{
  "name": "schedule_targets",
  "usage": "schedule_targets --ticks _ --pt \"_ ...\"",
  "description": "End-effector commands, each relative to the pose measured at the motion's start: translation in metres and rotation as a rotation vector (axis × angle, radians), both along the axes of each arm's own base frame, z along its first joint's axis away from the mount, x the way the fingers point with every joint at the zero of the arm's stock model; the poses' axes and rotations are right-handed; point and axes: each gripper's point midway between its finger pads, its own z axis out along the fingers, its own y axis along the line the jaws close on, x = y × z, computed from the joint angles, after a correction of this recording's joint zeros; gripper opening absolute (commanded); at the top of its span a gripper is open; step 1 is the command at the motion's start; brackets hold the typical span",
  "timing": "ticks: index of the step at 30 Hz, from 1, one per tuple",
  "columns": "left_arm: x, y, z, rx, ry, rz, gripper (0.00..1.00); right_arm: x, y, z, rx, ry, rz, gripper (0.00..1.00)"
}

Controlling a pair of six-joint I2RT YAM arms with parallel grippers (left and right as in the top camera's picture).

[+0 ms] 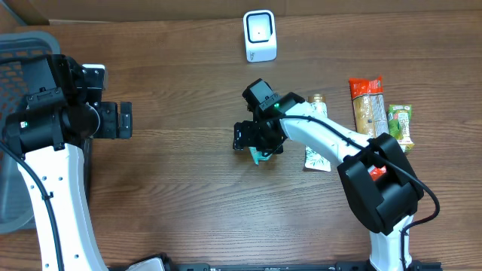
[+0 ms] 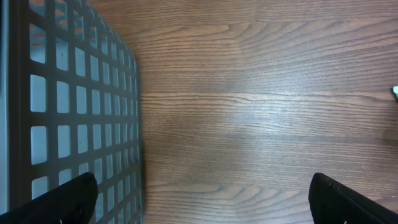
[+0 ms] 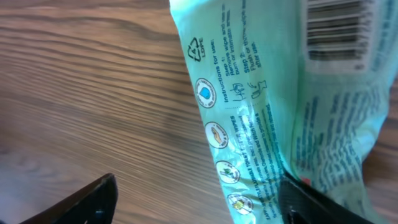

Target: Scan the item barcode

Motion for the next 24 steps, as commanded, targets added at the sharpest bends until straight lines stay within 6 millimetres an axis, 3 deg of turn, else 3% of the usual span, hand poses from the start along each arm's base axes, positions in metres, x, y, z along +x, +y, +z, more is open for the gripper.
schedule_targets --ticks 1,7,9,15,18,21,24 --pt "0.000 0.000 0.004 0.004 -0.011 -0.014 0.99 0.025 -0.022 0.009 -0.068 -0.062 0.030 0.85" --pt "0.000 0.000 0.004 0.004 -0.011 -0.014 1.00 0.049 -0.035 0.094 -0.019 -0.195 0.073 0.87" --pt "0.000 0.000 0.004 0.004 -0.012 -0.013 0.99 0.049 -0.050 0.103 -0.028 -0.192 0.066 0.87" --pt "0.000 0.000 0.004 0.004 -0.011 -0.014 1.00 0.021 -0.076 0.069 -0.103 -0.041 0.063 0.85" --pt "0.000 0.000 0.004 0.004 -0.011 -0.013 1.00 0.007 -0.083 0.045 -0.139 0.072 -0.088 0.85" --pt "0.000 0.000 0.004 0.004 -0.012 -0.013 1.00 -0.002 -0.088 0.023 -0.156 0.145 -0.220 0.84" --pt "0.000 0.000 0.004 0.004 -0.011 -0.013 1.00 -0.003 -0.082 0.011 -0.104 0.155 -0.230 0.84"
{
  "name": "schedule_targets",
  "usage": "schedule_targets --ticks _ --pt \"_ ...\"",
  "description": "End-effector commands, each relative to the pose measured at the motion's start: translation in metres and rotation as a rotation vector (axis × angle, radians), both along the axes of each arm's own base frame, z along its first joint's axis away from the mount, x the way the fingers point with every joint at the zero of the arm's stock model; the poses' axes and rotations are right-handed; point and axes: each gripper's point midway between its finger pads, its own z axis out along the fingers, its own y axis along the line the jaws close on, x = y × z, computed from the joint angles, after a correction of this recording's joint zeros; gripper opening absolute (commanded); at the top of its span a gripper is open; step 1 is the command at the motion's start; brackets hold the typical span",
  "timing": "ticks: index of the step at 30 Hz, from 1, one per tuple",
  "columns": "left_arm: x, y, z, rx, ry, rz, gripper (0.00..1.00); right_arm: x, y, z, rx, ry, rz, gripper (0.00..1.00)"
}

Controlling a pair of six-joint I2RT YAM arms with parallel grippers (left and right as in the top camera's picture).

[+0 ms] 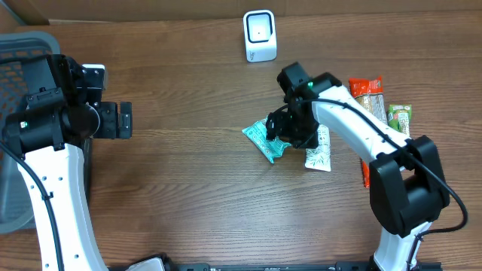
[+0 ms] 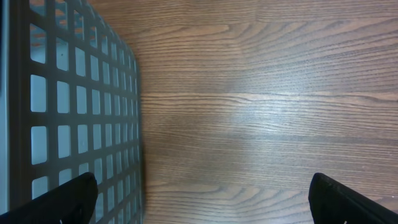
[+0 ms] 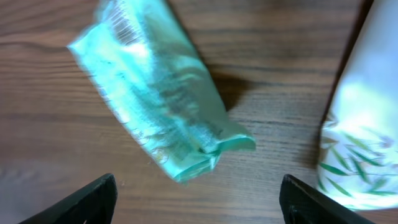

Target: Scan the item barcode

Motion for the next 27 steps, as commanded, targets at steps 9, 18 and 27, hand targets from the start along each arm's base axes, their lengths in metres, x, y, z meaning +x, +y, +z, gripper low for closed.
schedule_targets --ticks 9,18,27 --pt "0.000 0.000 0.004 0.004 -0.012 -0.013 1.00 0.016 0.014 -0.036 0.082 -0.072 -0.042 0.71" --pt "0.000 0.000 0.004 0.004 -0.012 -0.014 1.00 0.010 0.028 -0.064 0.132 -0.056 -0.014 0.54" --pt "0.000 0.000 0.004 0.004 -0.012 -0.013 1.00 0.015 0.030 -0.066 0.164 -0.055 -0.028 0.04"
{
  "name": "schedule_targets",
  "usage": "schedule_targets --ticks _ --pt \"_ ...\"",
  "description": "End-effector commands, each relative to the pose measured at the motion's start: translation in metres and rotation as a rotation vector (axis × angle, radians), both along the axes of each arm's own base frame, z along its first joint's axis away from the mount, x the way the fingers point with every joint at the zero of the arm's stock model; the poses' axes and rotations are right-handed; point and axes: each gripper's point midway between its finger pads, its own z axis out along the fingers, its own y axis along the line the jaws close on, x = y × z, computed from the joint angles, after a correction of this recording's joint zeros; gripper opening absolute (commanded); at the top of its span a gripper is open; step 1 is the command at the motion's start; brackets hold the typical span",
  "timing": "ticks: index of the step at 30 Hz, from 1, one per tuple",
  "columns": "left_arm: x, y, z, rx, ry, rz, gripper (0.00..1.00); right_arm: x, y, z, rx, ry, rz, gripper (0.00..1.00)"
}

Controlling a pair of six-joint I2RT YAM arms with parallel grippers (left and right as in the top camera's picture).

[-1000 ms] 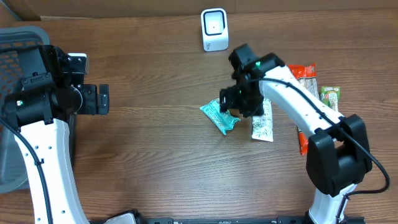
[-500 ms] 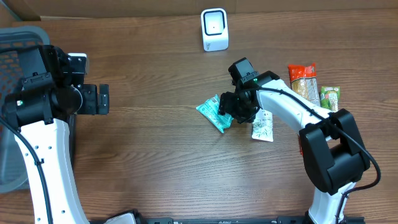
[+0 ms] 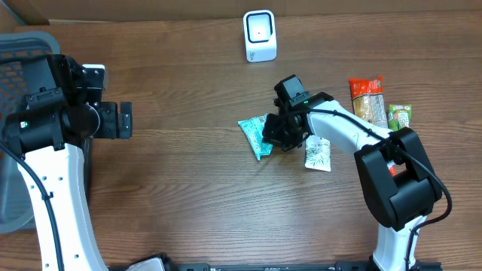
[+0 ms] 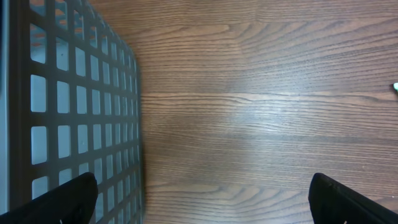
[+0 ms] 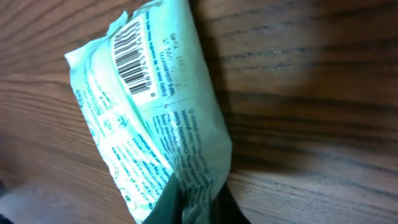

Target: Scan the item barcode

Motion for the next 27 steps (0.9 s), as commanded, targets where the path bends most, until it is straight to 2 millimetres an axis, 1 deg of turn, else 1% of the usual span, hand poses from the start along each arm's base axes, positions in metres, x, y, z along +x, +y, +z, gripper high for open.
schedule_targets --ticks 1,3,5,7,8,9,11,13,16,22,24,27 --pt "0.000 0.000 0.004 0.004 -0.011 -0.013 1.00 -0.004 -0.009 -0.017 -0.039 0.031 -0.003 0.04" --pt "0.000 0.000 0.004 0.004 -0.011 -0.014 1.00 0.002 -0.007 -0.006 -0.031 -0.017 0.041 0.04" --pt "0.000 0.000 0.004 0.004 -0.011 -0.014 1.00 0.011 -0.014 0.010 -0.072 -0.079 0.045 0.04" --pt "0.000 0.000 0.004 0.004 -0.011 -0.013 1.00 0.022 -0.027 0.031 -0.155 -0.154 0.027 0.04" --pt "0.000 0.000 0.004 0.004 -0.011 -0.013 1.00 0.027 -0.034 0.048 -0.211 -0.216 0.036 0.04" --pt "0.000 0.000 0.004 0.004 -0.011 -0.013 1.00 0.029 -0.039 0.056 -0.248 -0.250 0.040 0.04" --pt "0.000 0.000 0.004 0.004 -0.011 -0.013 1.00 0.035 -0.057 0.080 -0.405 -0.359 0.032 0.04" --pt "0.000 0.000 0.004 0.004 -0.011 -0.014 0.99 0.036 -0.068 0.089 -0.537 -0.427 0.039 0.04" --pt "0.000 0.000 0.004 0.004 -0.011 -0.014 1.00 0.035 -0.074 0.095 -0.746 -0.519 0.061 0.04" --pt "0.000 0.000 0.004 0.004 -0.011 -0.013 1.00 0.042 -0.070 0.107 -1.128 -0.749 0.086 0.04" --pt "0.000 0.000 0.004 0.004 -0.011 -0.013 1.00 0.044 -0.065 0.099 -1.205 -0.791 0.097 0.04" --pt "0.000 0.000 0.004 0.004 -0.011 -0.013 1.00 0.048 -0.067 0.085 -1.304 -0.812 0.110 0.04"
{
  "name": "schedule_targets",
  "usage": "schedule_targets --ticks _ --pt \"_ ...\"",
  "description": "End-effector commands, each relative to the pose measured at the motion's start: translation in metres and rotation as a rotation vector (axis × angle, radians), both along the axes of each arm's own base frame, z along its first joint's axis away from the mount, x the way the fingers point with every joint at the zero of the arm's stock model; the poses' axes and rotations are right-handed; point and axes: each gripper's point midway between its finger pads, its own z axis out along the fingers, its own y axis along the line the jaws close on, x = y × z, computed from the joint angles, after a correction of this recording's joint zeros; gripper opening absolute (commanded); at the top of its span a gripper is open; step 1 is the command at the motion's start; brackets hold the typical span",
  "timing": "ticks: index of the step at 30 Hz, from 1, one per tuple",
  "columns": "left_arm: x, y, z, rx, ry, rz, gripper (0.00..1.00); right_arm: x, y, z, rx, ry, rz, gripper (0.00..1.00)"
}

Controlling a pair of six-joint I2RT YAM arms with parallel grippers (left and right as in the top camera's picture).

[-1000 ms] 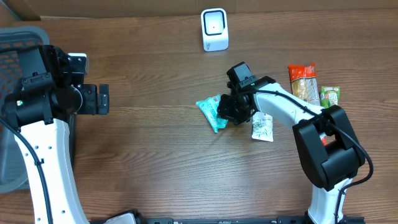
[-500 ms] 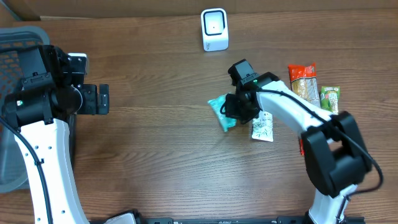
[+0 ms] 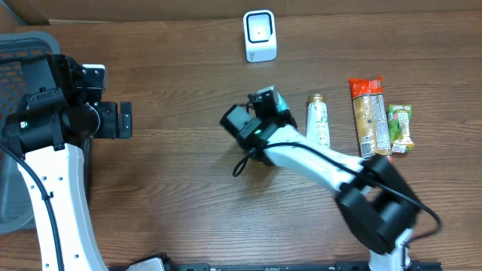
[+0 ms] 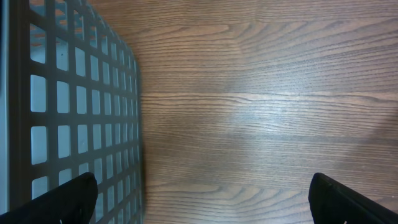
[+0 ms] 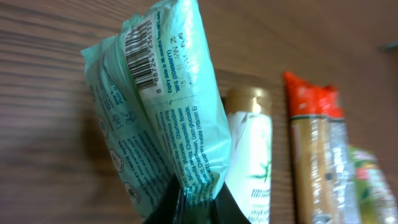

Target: Scan the item barcode

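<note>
A teal wipes packet (image 5: 168,112) hangs off the table with its barcode (image 5: 145,45) at the upper end, facing the wrist camera. My right gripper (image 5: 189,208) is shut on the packet's lower end. From overhead, the right gripper (image 3: 262,114) holds the packet (image 3: 279,101) mid-table, in front of the white scanner (image 3: 260,35) at the back edge. My left gripper (image 3: 124,120) stands open at the far left, away from all this. The left wrist view shows the left gripper (image 4: 202,205) with only bare wood between its fingertips (image 4: 68,199).
A white bottle (image 3: 318,117), an orange snack bar (image 3: 367,105) and a green packet (image 3: 400,124) lie in a row at the right. A grey mesh basket (image 4: 62,93) stands at the left edge, beside the left arm.
The teal packet lay on the table with my right gripper shut on its end. Now it is lifted off the wood and sits a little farther back, nearer the scanner. The left arm is unchanged.
My right gripper was open low over the teal packet. Then it was open to the right of the packet, which lay flat. Then it was shut on the packet's end on the table. Now it holds the packet up, barcode showing.
</note>
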Motion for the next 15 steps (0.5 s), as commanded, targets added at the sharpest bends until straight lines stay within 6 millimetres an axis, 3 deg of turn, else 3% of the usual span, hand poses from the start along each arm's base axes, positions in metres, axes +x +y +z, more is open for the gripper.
schedule_targets --ticks 1,4,7,9,11,15 --pt "0.000 0.000 0.004 0.004 -0.011 -0.014 1.00 0.016 -0.021 0.011 -0.229 -0.158 -0.052 0.04" --pt "0.000 0.000 0.004 0.004 -0.011 -0.013 1.00 0.017 -0.023 0.004 -0.298 -0.155 -0.042 0.04" --pt "0.000 0.000 0.004 0.004 -0.011 -0.014 1.00 0.010 -0.011 -0.013 -0.273 -0.057 0.022 0.05" --pt "0.000 0.000 0.004 0.004 -0.011 -0.014 1.00 0.000 0.005 -0.024 -0.244 0.010 0.084 0.13" --pt "0.000 0.000 0.004 0.004 -0.011 -0.014 0.99 -0.015 0.026 -0.038 -0.204 0.094 0.163 0.29" --pt "0.000 0.000 0.004 0.004 -0.011 -0.014 1.00 -0.041 0.054 -0.051 -0.172 0.176 0.259 0.46"
